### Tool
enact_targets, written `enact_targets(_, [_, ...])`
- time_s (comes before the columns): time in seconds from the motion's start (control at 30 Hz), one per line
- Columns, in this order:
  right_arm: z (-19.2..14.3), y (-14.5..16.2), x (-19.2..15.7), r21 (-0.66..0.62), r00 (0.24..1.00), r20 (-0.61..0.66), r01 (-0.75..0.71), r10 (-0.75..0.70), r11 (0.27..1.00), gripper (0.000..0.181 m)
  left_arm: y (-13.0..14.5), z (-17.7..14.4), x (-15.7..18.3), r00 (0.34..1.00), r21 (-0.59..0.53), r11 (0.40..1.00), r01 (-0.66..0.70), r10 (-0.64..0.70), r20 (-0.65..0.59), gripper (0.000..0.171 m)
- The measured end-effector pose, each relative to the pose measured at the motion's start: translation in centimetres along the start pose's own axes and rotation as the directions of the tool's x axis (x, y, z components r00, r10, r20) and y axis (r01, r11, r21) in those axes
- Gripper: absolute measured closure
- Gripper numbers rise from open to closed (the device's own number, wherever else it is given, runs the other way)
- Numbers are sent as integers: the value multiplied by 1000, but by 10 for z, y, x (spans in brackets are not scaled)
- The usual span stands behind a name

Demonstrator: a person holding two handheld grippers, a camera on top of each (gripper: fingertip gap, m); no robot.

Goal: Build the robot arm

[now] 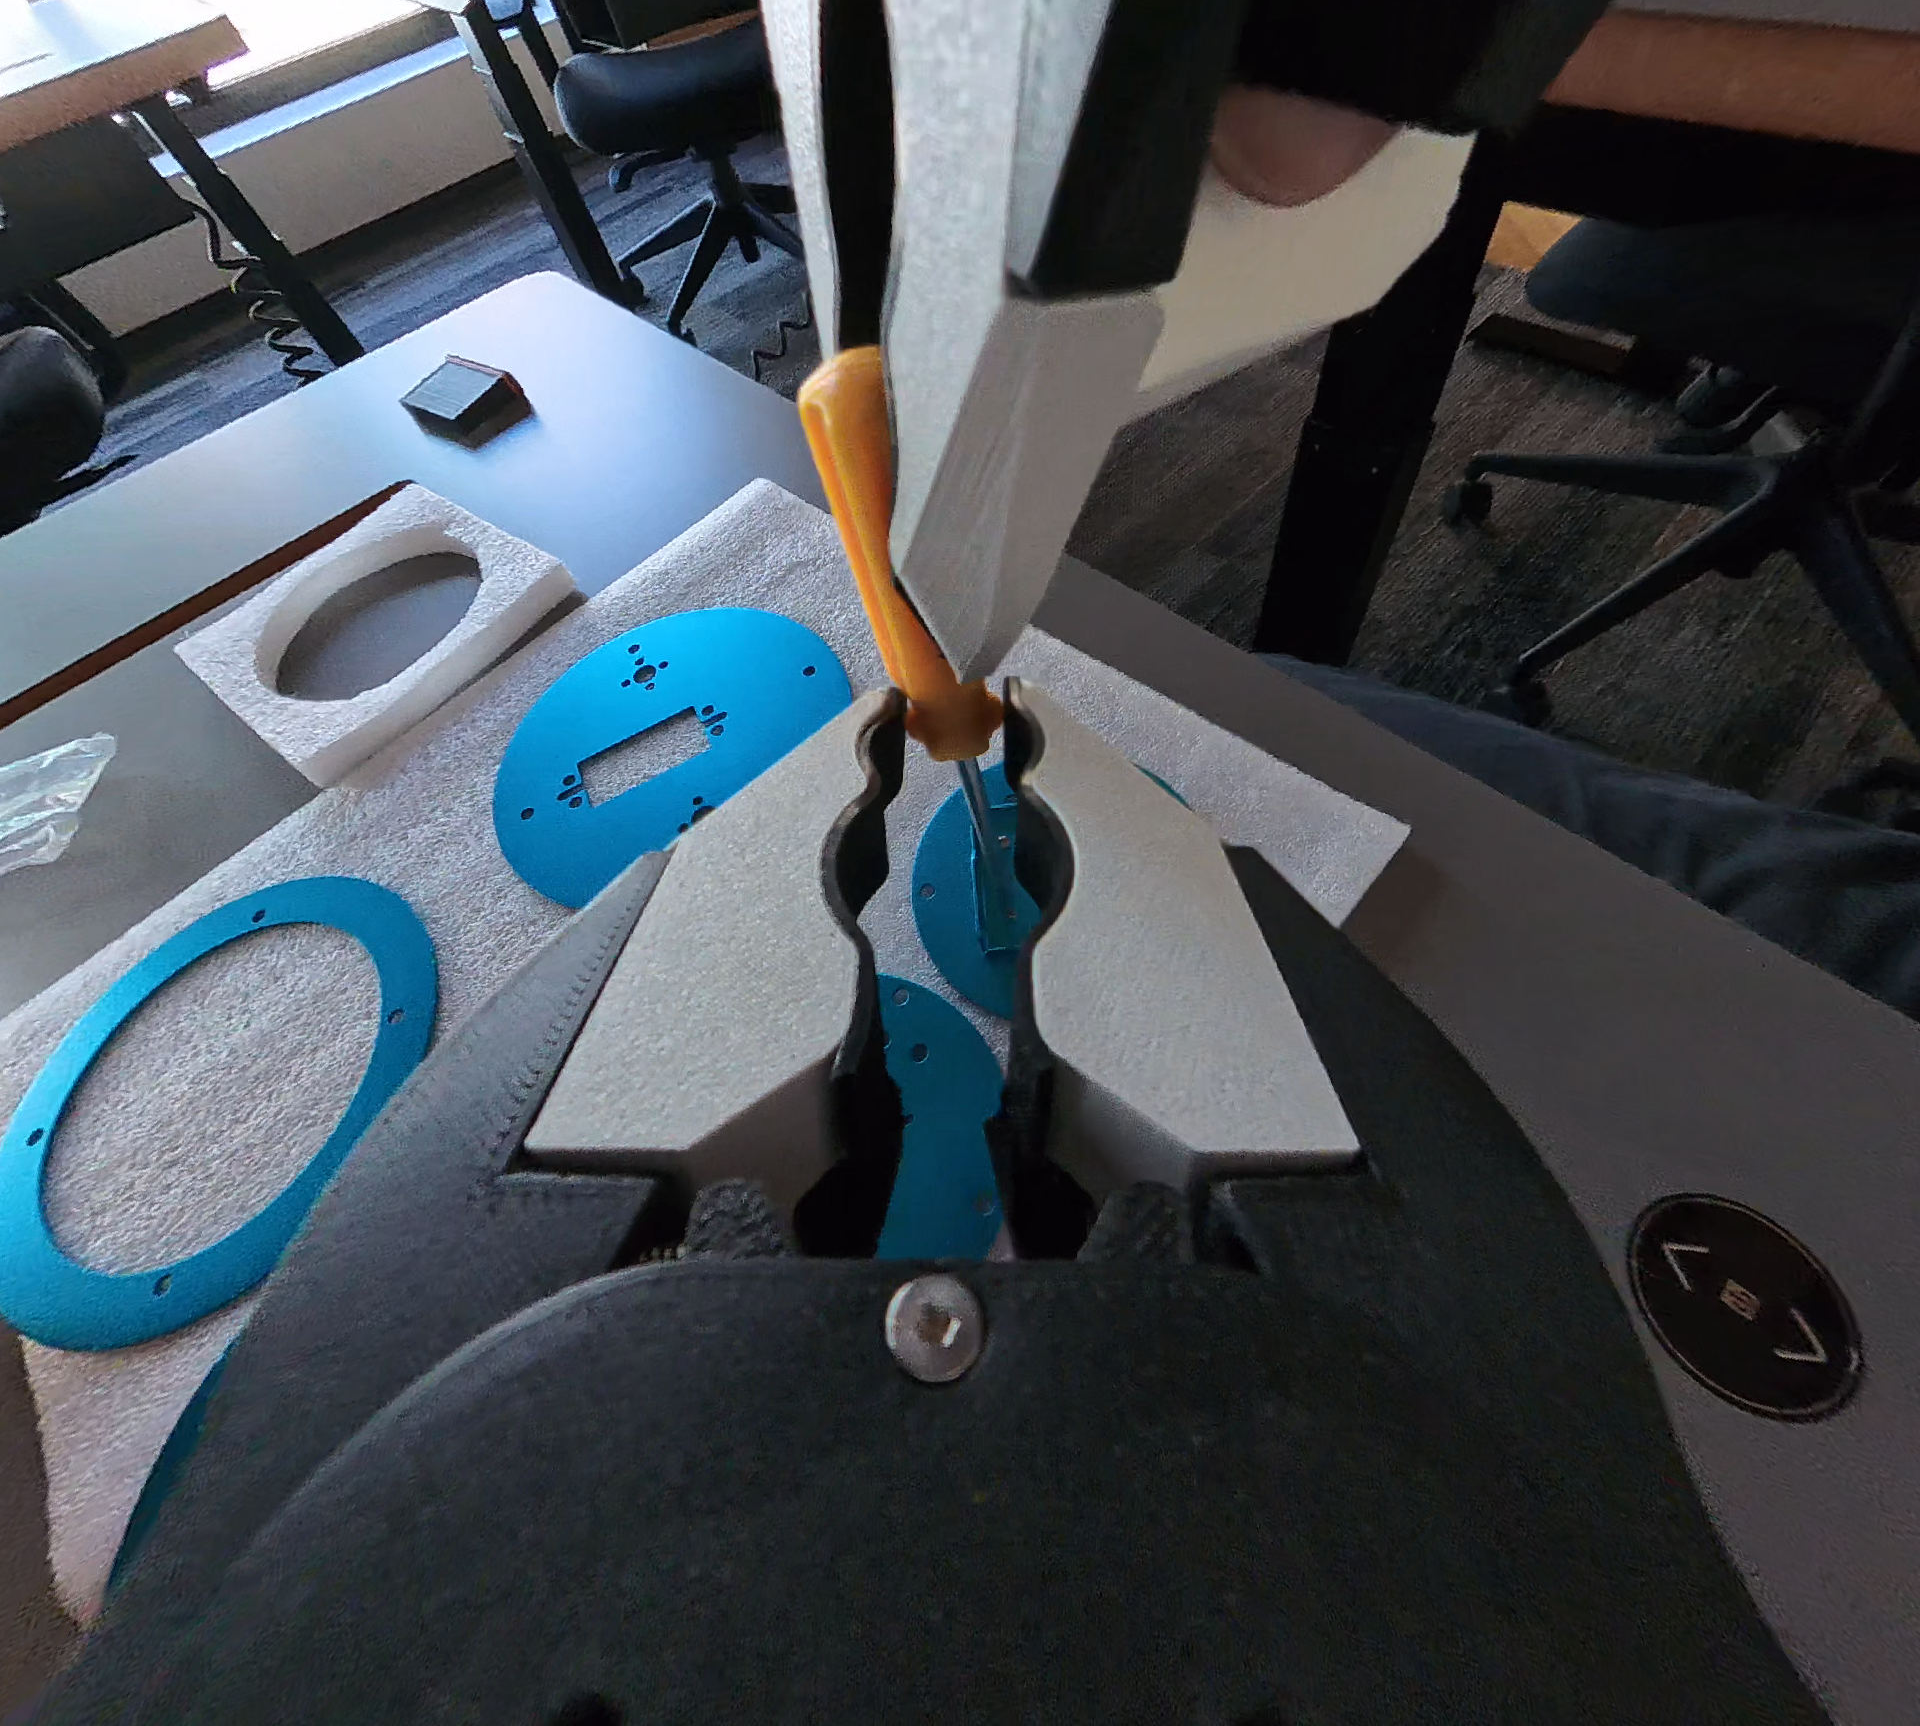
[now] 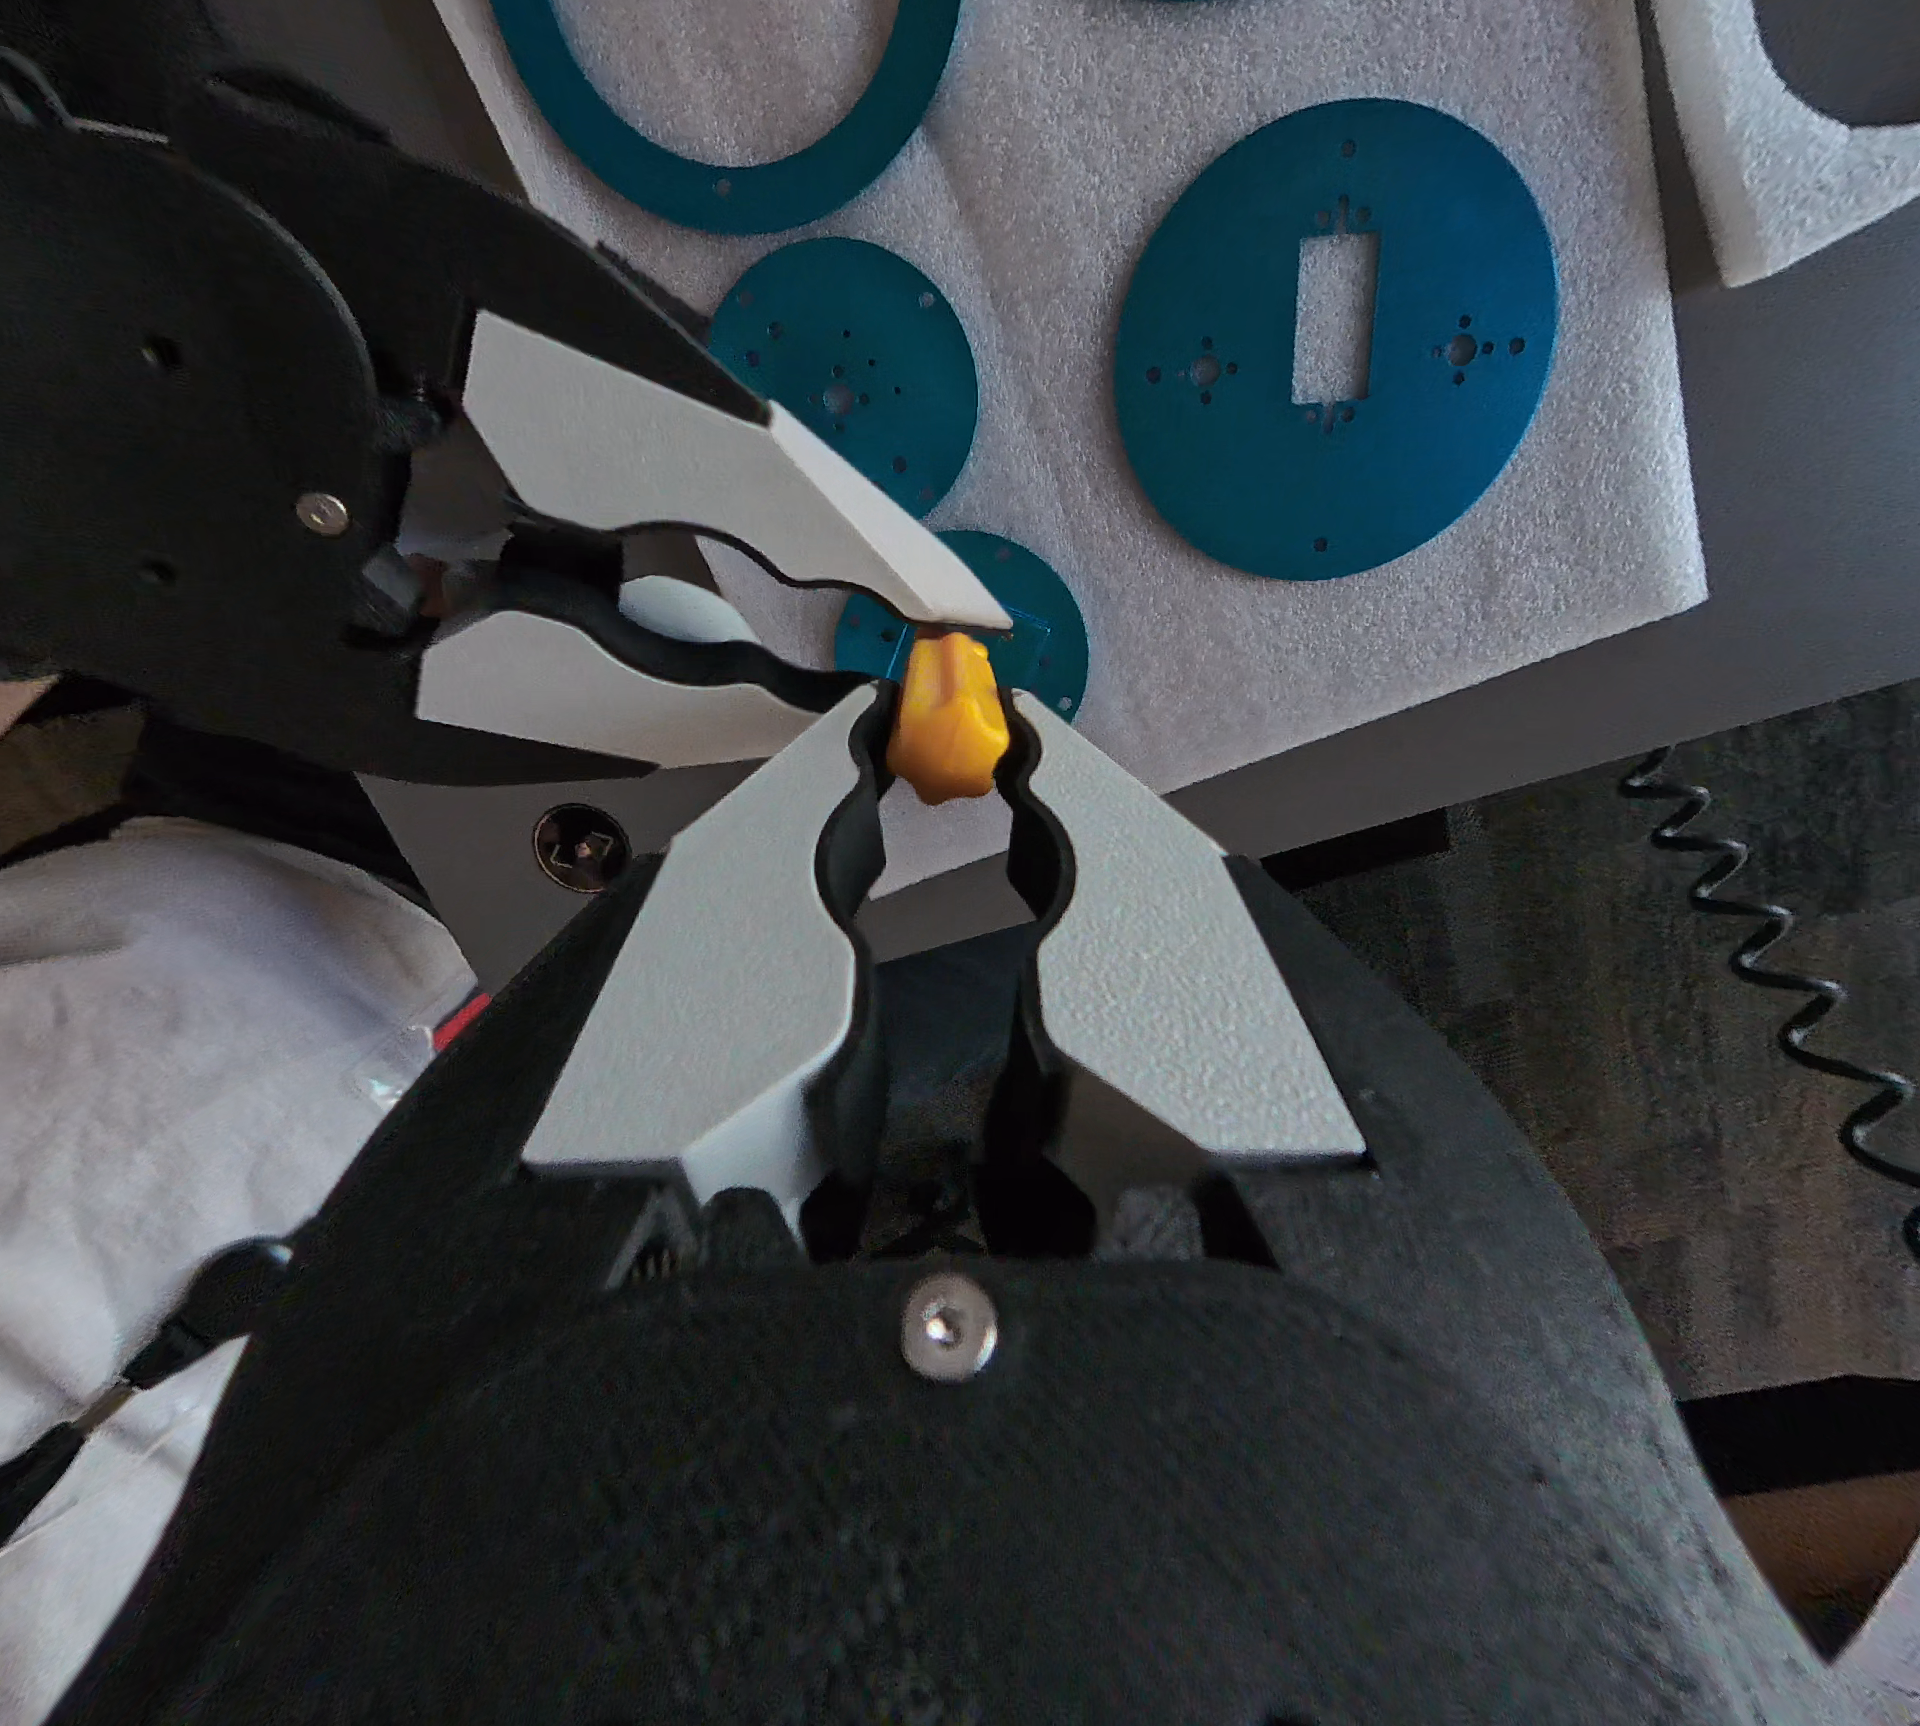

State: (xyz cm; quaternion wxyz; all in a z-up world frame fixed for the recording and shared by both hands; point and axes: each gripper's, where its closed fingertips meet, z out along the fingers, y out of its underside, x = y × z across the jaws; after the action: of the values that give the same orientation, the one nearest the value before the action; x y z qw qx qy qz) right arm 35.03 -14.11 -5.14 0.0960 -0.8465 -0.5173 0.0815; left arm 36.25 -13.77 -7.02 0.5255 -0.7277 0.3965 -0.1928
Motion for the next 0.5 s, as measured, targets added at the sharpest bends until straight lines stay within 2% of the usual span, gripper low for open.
enact_targets(0.03, [0,0,1,-2,1000,-3,-15,15,1000,163,1,1,-1,1000,-7,1000,-10,10,14,155])
enact_targets(0.1, [0,0,2,-10,998,-10,56,-56,998,162,0,2,0,1000,-1,1000,-20,20,13,155])
enact_targets(0.17, [-2,-4,6,8,990,-44,134,-134,991,147,0,3,3,1000,6,1000,-24,24,-10,155])
enact_targets(0.2, [-3,-6,6,15,984,-52,173,-172,985,145,0,3,4,1000,6,1000,-28,28,-13,155])
enact_targets(0.3, [-2,-5,2,10,974,-42,224,-223,975,161,-1,3,4,999,2,1000,-29,29,-24,155])
enact_targets(0.5, [3,1,2,-34,978,-21,209,-210,977,157,1,0,2,1000,19,1000,-7,7,-24,155])
